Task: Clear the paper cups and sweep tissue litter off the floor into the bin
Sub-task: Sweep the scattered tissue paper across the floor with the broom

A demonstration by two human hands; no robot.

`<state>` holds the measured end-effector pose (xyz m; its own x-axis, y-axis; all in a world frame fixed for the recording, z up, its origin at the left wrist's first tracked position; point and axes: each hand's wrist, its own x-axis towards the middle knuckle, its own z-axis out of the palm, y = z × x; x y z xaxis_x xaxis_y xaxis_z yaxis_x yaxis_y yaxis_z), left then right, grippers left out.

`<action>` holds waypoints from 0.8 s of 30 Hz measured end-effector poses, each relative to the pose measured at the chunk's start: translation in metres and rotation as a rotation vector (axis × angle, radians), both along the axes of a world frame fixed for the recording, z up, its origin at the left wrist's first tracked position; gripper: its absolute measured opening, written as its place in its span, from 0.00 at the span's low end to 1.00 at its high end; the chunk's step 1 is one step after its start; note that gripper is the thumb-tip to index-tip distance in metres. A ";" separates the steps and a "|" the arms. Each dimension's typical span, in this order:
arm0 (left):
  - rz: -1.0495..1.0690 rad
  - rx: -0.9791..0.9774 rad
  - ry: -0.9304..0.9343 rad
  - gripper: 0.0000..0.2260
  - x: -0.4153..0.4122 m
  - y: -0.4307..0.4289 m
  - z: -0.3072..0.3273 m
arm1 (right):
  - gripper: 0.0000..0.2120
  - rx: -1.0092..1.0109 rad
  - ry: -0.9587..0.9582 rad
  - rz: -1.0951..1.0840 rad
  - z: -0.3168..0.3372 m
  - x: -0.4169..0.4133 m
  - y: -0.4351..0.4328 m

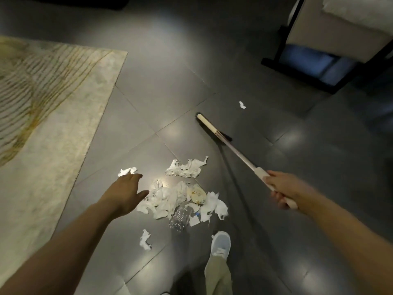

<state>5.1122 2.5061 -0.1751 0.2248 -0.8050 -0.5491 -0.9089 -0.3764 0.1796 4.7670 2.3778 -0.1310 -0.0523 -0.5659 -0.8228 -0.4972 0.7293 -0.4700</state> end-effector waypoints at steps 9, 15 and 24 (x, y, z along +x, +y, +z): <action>0.029 -0.039 -0.048 0.26 0.013 0.003 -0.016 | 0.08 -0.208 0.136 -0.147 -0.002 0.003 -0.067; 0.077 0.066 -0.102 0.27 0.018 -0.022 -0.050 | 0.13 -0.288 0.371 -0.002 -0.061 -0.016 -0.178; 0.150 0.110 -0.025 0.27 0.007 -0.051 -0.103 | 0.07 -0.185 0.529 0.503 -0.130 0.027 -0.199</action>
<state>5.1188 2.4552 -0.2786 0.3525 -0.6968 -0.6247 -0.8448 -0.5241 0.1079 4.7945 2.1791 -0.2605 -0.1132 -0.7526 -0.6487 -0.9429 0.2872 -0.1686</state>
